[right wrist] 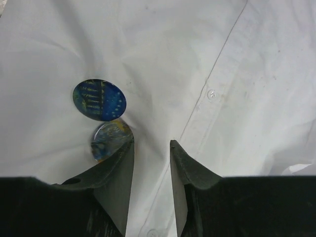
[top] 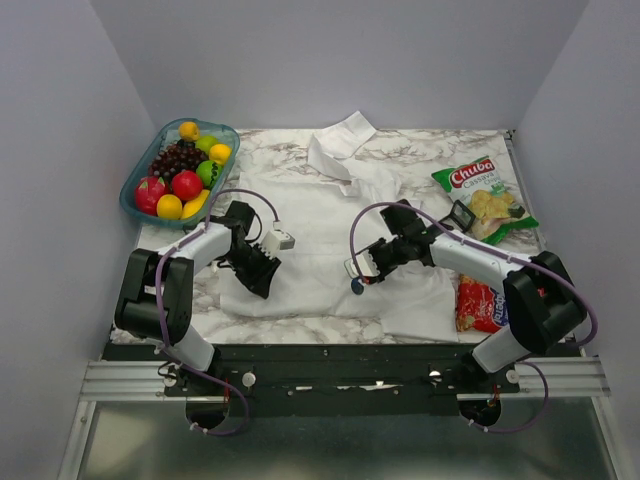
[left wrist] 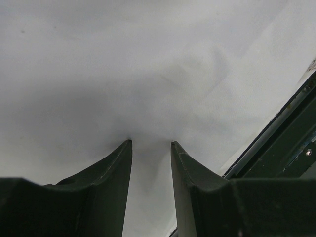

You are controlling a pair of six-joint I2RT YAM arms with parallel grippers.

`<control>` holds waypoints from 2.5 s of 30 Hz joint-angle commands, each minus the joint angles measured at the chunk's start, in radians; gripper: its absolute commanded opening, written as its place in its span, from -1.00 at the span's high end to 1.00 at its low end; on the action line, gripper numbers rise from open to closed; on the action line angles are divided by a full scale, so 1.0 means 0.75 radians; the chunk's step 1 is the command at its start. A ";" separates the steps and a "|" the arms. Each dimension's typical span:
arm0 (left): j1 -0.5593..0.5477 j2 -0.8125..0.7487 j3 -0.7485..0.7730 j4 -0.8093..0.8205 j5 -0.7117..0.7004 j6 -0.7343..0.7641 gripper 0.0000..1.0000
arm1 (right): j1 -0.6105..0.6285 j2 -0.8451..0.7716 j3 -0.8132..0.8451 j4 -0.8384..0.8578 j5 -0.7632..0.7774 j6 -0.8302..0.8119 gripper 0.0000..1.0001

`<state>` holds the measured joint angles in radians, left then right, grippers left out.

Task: Remove the brooch from the garment

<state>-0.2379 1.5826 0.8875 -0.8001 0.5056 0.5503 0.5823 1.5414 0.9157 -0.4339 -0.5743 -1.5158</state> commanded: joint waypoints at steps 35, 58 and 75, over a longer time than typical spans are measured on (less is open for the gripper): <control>0.002 0.038 0.201 0.009 0.080 -0.081 0.04 | -0.011 0.174 0.043 -0.178 0.117 -0.065 -0.14; 0.002 0.062 0.222 0.007 0.095 -0.108 0.04 | -0.012 0.189 0.096 -0.330 0.074 -0.092 -0.11; 0.002 0.080 0.238 0.018 0.101 -0.120 0.04 | -0.009 -0.006 0.014 0.129 0.093 0.240 0.18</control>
<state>-0.2379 1.6222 1.0389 -0.7933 0.5507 0.4652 0.5743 1.6012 0.9131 -0.4221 -0.4923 -1.4033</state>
